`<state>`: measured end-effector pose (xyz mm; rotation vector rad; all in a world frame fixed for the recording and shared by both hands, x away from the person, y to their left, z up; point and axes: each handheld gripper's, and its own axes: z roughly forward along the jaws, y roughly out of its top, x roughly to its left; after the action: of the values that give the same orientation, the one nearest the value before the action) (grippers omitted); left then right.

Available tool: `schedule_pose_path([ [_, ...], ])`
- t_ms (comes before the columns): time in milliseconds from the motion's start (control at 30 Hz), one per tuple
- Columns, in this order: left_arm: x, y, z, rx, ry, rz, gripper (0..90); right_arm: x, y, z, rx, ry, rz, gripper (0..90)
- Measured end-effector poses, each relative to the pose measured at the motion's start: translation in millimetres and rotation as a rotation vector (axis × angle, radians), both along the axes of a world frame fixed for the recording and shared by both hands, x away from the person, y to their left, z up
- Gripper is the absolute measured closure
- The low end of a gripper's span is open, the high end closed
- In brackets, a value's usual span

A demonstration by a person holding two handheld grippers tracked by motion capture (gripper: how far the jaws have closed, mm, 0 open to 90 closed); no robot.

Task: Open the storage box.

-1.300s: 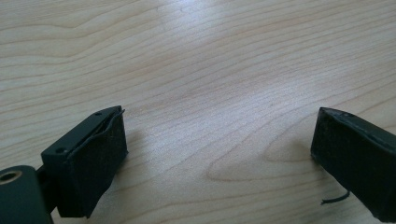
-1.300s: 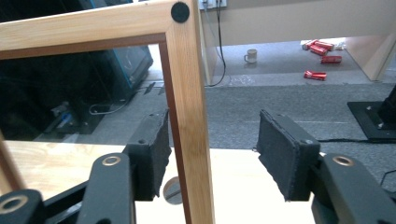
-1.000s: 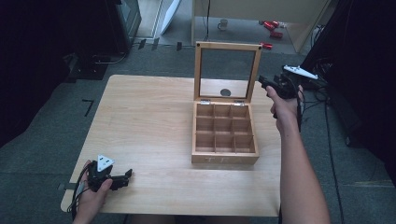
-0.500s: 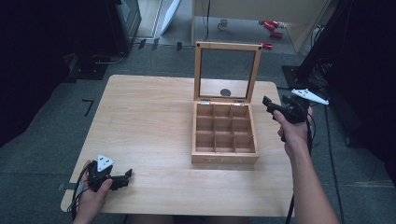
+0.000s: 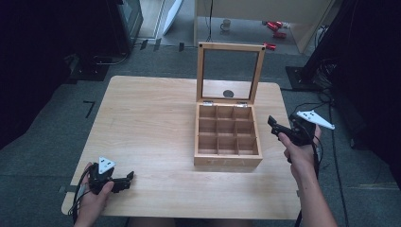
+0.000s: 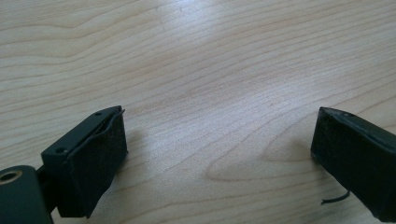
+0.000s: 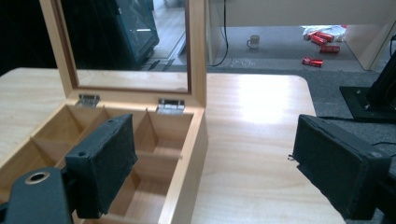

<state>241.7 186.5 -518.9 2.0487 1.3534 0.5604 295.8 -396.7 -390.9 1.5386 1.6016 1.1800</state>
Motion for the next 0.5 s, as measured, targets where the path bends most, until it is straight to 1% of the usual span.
schedule_pose_path([
  [167,0.0,-0.1,0.0,0.0,0.0,0.0,3.8,-16.3,-0.6,-12.8,-0.014,0.012,0.005,13.2],
  [267,0.0,-0.1,0.0,0.0,0.0,0.0,3.8,-27.1,-1.0,-19.5,-0.037,0.016,0.004,13.1],
  [367,0.0,0.0,0.0,0.0,0.0,0.0,3.8,-40.3,-2.0,-26.2,-0.029,0.02,0.011,13.1],
  [500,-0.4,-0.5,0.0,0.0,0.0,0.002,3.8,-56.8,-1.5,-35.5,-0.072,0.024,0.014,13.1],
])
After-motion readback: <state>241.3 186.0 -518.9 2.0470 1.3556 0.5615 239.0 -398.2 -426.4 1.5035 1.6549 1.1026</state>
